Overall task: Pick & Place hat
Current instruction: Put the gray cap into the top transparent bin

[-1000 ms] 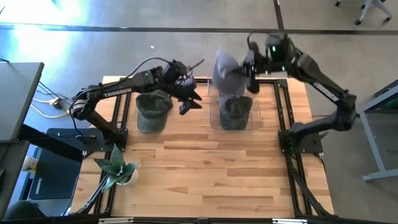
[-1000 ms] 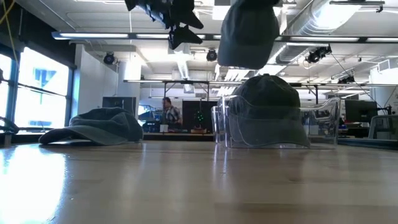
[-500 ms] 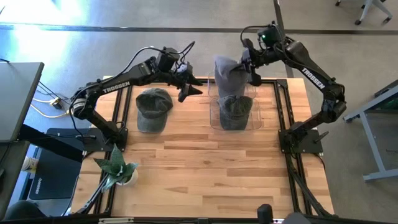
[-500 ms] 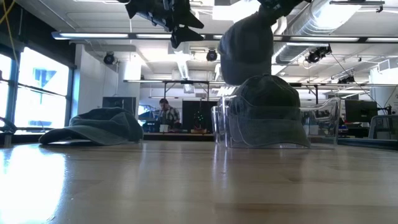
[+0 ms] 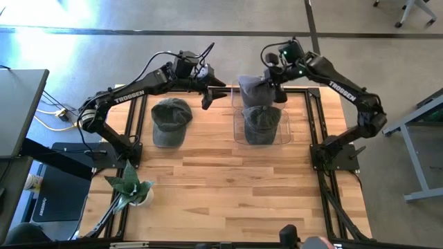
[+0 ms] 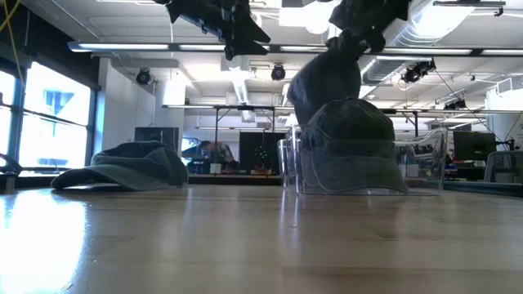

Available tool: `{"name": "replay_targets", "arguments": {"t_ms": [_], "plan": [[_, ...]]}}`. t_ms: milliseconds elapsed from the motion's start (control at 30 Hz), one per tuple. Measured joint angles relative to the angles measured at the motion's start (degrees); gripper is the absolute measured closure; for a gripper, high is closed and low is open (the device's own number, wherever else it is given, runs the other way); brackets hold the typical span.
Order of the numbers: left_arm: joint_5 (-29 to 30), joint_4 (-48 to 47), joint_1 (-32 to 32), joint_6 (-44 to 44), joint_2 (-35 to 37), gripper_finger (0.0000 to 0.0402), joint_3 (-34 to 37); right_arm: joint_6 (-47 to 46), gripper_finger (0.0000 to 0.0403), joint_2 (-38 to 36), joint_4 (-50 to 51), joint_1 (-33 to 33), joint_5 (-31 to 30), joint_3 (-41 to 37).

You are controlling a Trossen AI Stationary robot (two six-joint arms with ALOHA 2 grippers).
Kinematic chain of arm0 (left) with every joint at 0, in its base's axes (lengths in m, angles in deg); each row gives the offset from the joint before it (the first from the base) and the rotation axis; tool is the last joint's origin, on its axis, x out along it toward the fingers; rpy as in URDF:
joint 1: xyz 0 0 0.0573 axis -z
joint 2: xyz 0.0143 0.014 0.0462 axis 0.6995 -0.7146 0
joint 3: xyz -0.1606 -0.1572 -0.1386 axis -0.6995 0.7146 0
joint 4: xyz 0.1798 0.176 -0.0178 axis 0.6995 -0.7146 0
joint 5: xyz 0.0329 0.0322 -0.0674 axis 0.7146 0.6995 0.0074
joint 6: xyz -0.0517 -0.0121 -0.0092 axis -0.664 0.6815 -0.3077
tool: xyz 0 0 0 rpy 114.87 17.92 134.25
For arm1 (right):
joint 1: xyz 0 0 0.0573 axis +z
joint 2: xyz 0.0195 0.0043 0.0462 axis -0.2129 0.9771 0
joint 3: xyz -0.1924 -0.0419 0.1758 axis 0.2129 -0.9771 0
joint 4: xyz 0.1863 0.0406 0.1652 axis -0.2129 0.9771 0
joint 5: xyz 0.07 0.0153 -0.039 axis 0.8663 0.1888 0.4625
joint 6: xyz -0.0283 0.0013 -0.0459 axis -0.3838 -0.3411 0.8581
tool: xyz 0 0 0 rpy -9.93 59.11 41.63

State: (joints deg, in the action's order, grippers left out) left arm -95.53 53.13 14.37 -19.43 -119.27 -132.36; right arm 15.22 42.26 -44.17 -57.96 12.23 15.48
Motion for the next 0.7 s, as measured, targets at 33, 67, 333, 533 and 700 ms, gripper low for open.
{"name": "replay_targets", "arguments": {"t_ms": [33, 67, 333, 533, 700], "plan": [[0.27, 0.02, 0.00, 0.04, 0.00, 0.0184, 0.02, 0.64, 0.0394, -0.32, -0.91, 0.02, -1.31, -1.05], [0.31, 0.08, 0.02, 0.05, 0.00, 0.0184, 0.02, 0.92, 0.0394, -0.65, -2.10, 0.02, -1.95, -2.20], [0.55, 1.07, 0.02, 0.07, 0.00, 0.0184, 0.01, 0.92, 0.0392, -3.84, -12.18, -0.03, -3.79, -12.15], [0.68, 1.04, 0.02, 0.07, 0.00, 0.0184, 0.01, 0.72, 0.0398, -5.70, -15.11, -0.03, -3.75, -19.01], [0.68, 2.24, 0.02, -0.09, -0.16, 0.0184, 0.02, 0.46, 0.0389, -5.74, -18.91, -0.03, -2.95, -22.62]]}}
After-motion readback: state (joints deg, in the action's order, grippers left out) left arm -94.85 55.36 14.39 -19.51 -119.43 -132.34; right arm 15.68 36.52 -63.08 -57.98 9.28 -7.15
